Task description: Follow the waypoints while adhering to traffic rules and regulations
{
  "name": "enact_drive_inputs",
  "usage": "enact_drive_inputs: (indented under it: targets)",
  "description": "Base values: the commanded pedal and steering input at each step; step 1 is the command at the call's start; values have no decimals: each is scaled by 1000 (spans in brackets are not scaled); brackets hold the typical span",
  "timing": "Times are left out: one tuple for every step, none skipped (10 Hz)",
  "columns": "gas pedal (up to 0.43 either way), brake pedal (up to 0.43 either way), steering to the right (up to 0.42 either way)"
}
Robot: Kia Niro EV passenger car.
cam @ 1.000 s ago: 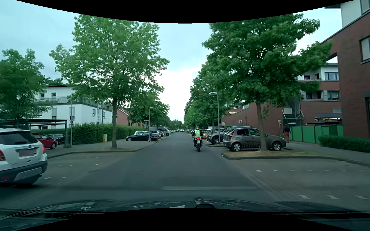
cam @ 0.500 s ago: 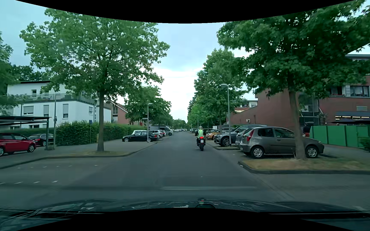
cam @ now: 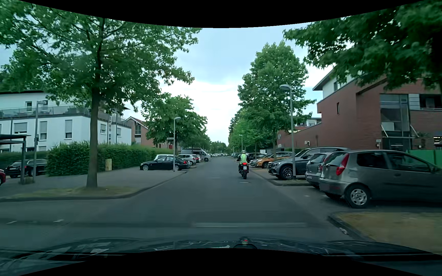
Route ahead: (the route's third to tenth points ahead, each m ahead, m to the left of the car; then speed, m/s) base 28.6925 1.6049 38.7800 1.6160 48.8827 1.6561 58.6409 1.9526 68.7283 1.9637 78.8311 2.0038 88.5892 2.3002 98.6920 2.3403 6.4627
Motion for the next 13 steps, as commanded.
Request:
enact_drive_inputs:
  targets:
    - [150, 0, -25]
    - [150, 0, -22]
    - [150, 0, -17]
    - [150, 0, -14]
    - [150, 0, -12]
    - [150, 0, -10]
    - [150, 0, -9]
    - [150, 0, -9]
    - [150, 0, -9]
    - [150, 0, -8]
    - [150, 0, -8]
    - [150, 0, -7]
    - [150, 0, -7]
